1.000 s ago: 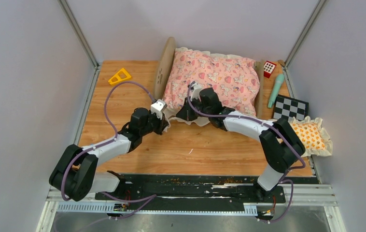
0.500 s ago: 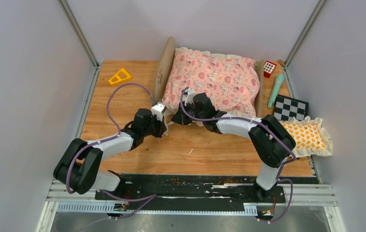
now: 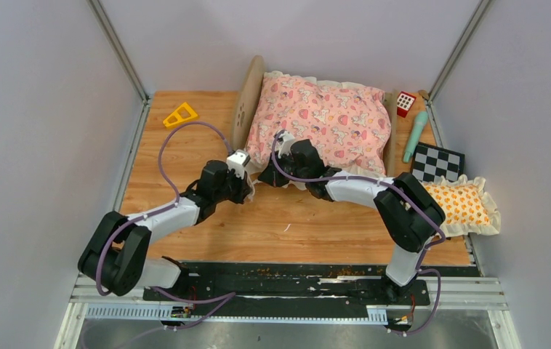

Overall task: Set up the pet bed
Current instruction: Tie the ropes to the bed frame.

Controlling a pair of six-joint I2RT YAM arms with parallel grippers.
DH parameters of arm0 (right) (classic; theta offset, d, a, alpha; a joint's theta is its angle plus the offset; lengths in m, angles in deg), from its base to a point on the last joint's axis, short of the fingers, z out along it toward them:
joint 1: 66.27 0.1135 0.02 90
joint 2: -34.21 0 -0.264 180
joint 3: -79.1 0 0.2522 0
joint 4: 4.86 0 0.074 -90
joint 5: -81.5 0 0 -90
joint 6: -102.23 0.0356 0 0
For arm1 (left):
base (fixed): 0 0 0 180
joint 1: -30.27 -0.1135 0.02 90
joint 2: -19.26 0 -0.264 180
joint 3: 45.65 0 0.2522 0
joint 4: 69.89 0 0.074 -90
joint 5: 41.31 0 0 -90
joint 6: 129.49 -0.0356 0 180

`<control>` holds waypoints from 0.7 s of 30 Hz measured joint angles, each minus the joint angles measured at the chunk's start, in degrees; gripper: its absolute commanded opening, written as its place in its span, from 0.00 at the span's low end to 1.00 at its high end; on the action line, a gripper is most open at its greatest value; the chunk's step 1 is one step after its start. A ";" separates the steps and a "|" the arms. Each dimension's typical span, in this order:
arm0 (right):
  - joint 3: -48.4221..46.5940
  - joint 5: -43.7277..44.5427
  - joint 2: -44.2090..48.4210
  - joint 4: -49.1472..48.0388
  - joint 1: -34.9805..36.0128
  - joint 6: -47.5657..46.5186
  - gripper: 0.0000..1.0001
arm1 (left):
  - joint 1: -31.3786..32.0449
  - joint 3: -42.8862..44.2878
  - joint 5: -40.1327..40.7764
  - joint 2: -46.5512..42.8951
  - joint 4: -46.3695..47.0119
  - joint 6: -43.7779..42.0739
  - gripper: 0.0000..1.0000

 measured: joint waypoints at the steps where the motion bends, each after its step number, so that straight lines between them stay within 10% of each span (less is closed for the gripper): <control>1: 0.00 0.11 0.00 -0.04 0.00 -0.02 0.00 | 0.00 0.00 -0.17 -0.55 0.11 0.00 0.03; 21: -0.02 1.66 0.00 -1.75 -0.02 0.02 0.00 | 0.00 0.00 -1.05 -2.58 1.51 0.31 0.26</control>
